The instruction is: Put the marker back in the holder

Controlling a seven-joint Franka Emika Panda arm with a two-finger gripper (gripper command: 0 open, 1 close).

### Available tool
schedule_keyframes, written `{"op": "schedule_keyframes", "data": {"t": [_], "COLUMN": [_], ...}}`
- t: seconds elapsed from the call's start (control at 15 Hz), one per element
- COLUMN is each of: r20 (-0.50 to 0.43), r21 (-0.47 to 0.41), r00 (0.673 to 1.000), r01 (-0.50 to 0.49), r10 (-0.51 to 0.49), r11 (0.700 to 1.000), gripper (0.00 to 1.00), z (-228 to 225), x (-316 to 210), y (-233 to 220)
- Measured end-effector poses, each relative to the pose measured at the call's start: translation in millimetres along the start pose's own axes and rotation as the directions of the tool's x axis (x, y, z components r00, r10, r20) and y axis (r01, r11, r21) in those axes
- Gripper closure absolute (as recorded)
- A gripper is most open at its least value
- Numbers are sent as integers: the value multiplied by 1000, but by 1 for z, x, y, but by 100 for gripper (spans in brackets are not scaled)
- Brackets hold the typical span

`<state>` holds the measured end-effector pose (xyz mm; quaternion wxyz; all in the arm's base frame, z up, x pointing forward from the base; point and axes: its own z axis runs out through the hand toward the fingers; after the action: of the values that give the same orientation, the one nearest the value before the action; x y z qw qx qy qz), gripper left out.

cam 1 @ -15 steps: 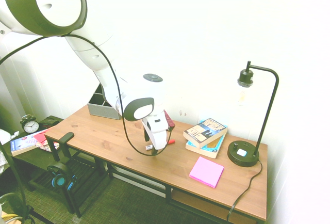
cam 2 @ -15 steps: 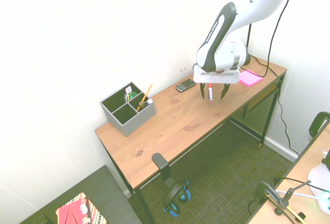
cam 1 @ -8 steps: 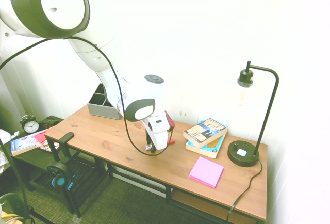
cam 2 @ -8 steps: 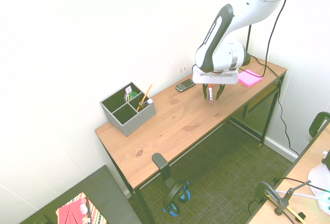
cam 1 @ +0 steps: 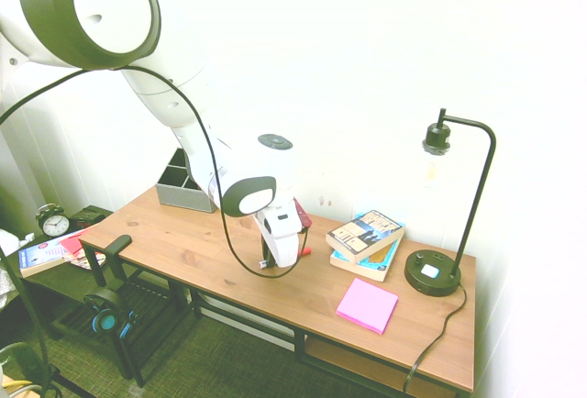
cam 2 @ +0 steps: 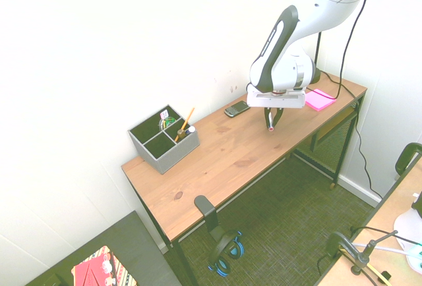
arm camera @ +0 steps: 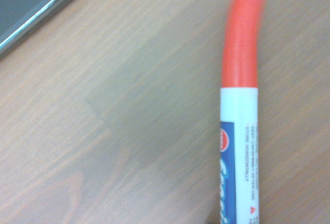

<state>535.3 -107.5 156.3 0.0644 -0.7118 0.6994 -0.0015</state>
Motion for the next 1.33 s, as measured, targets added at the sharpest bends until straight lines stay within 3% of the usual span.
{"op": "schedule_keyframes", "data": {"t": [0.27, 0.47, 0.67, 0.87, 1.13, 1.33], "r20": [27, 207, 420, 579, 653, 673], "r21": [8, 57, 81, 22, -28, -51], "r00": [999, 978, 907, 815, 754, 735], "r01": [20, 16, -12, -58, -77, -70], "r10": [-21, -28, -23, 35, 76, 86], "r11": [1000, 998, 997, 998, 997, 996], "gripper": [100, 100, 100, 100, 100, 100], "z": [-4, -66, -131, -118, -87, -67], "x": [-25, -112, -194, -246, -304, -326], "y": [-7, -32, -62, -87, -109, -111]}}
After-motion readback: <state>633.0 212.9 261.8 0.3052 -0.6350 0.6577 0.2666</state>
